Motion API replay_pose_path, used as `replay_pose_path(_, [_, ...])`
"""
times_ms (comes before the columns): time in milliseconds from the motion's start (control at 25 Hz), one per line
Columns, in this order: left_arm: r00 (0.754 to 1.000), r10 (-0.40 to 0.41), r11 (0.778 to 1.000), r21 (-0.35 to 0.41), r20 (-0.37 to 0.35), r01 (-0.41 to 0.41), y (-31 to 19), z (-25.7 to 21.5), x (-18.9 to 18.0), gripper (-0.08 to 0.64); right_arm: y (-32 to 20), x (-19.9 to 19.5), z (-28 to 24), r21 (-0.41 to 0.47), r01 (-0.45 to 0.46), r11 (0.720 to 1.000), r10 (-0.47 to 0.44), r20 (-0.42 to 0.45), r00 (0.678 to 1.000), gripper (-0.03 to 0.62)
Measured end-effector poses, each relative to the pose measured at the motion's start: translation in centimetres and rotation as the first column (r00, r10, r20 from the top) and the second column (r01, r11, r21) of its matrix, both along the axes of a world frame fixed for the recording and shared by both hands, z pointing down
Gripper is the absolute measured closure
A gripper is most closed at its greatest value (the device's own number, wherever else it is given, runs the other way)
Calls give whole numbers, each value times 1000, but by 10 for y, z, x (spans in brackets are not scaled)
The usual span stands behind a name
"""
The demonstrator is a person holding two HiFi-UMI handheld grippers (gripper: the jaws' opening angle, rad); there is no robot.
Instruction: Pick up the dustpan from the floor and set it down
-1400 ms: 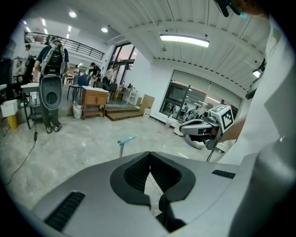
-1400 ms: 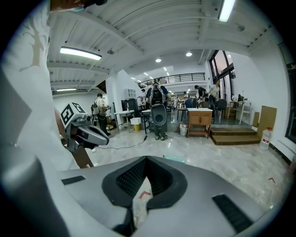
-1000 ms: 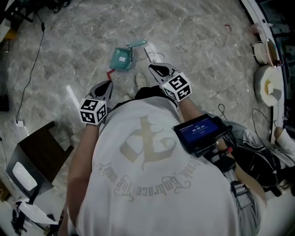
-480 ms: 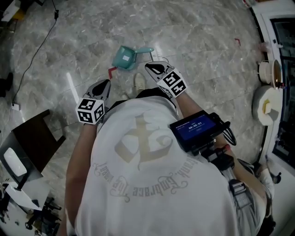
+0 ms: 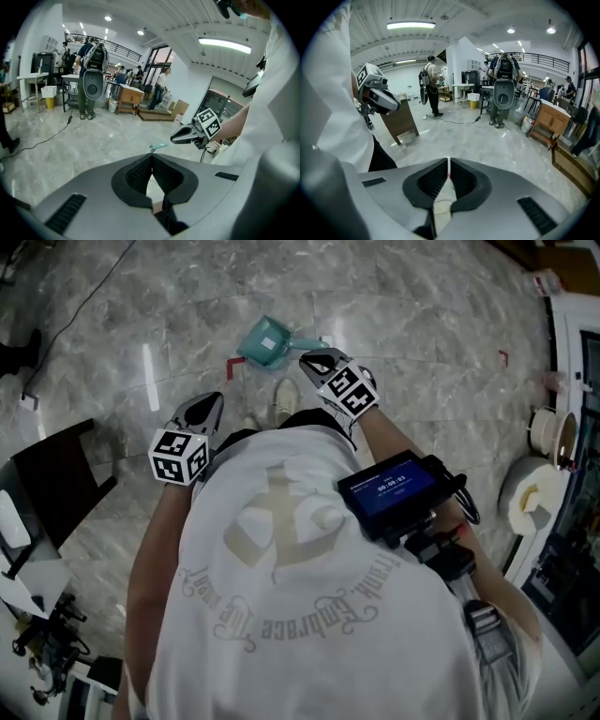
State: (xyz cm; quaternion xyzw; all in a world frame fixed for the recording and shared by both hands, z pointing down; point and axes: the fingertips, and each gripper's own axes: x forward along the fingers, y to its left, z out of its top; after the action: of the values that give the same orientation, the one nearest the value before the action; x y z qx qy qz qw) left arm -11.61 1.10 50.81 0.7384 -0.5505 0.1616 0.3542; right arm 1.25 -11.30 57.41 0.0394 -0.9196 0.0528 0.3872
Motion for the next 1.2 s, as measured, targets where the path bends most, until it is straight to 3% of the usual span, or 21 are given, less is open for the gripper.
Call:
replay_pose_path(360, [992, -122, 992, -10, 17, 122, 25, -13, 1, 548, -1, -6, 16, -13, 139, 990, -140, -105, 985, 482])
replay_pose_path(680, [977, -213, 977, -22, 28, 214, 50, -20, 6, 548, -5, -2, 43, -6, 245, 970, -238, -260, 936, 380])
replay_pose_path(1200, [930, -360, 930, -44, 73, 364, 80, -24, 13, 548, -4, 6, 97, -31, 373, 927, -357, -380, 854, 376])
